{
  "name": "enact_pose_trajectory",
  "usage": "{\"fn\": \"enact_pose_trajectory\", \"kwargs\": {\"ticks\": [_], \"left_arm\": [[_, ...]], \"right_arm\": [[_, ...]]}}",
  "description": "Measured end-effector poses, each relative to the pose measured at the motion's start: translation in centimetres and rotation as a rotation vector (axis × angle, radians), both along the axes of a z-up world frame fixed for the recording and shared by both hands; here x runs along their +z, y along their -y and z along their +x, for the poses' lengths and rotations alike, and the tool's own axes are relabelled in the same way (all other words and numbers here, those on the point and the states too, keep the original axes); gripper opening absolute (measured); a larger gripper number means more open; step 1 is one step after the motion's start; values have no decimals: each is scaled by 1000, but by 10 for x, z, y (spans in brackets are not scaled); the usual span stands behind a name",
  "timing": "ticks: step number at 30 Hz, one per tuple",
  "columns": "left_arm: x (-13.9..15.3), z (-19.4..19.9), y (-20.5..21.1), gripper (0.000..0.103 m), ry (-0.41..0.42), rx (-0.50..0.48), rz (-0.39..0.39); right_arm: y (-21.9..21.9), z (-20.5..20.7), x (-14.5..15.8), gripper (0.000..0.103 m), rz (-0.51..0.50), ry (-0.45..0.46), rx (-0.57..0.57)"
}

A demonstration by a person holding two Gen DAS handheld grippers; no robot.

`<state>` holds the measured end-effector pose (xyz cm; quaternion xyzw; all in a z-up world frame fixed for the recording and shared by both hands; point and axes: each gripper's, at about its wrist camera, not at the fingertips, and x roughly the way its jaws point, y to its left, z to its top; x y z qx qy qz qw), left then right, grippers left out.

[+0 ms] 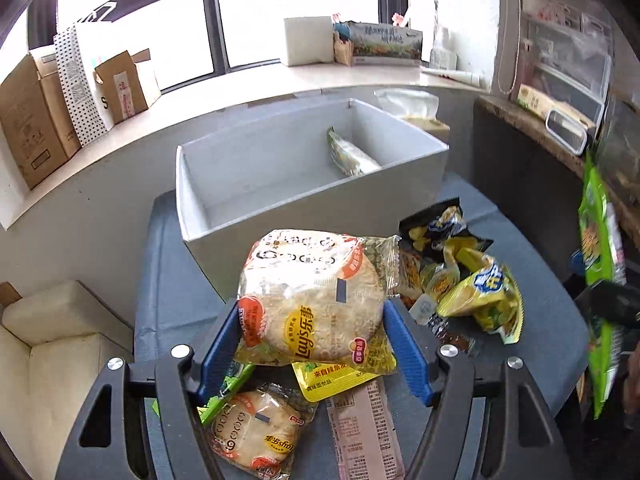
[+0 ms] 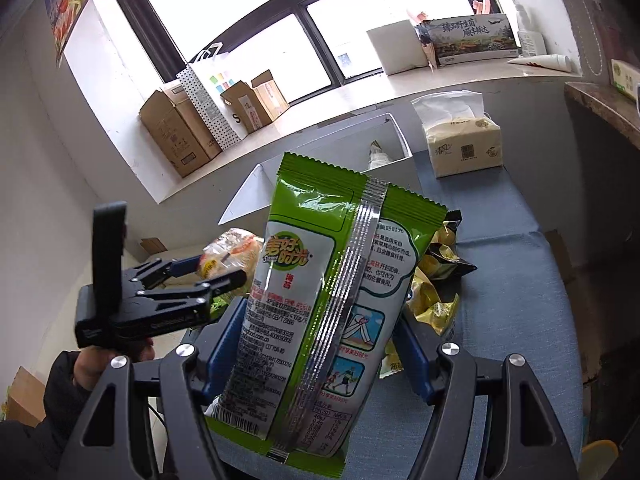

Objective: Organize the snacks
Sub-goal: 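Grasp the wrapped bread bun with the left tool while the right tool holds the green bag, then lower the green bag and bread bun into the white box and open both tools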

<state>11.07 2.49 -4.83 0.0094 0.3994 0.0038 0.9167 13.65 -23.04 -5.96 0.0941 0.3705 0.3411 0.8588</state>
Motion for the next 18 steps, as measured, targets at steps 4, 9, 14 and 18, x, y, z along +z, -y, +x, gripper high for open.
{"fn": "enact_pose_trajectory", "kwargs": {"ticks": [4,9,14,18], "left_arm": [[44,5,-16,76,73,40,-41],[76,48,-45,76,111,151,-69],[71,100,-59,76,99,195,-82],[52,133,-60,76,47,200,-87]], "right_arm": [[-18,19,13,74,-23,33,36],[-45,75,44,74,-53,67,32],[-88,149,65,74,-181,109,15],[-115,208,66,74,-249,73,2]]}}
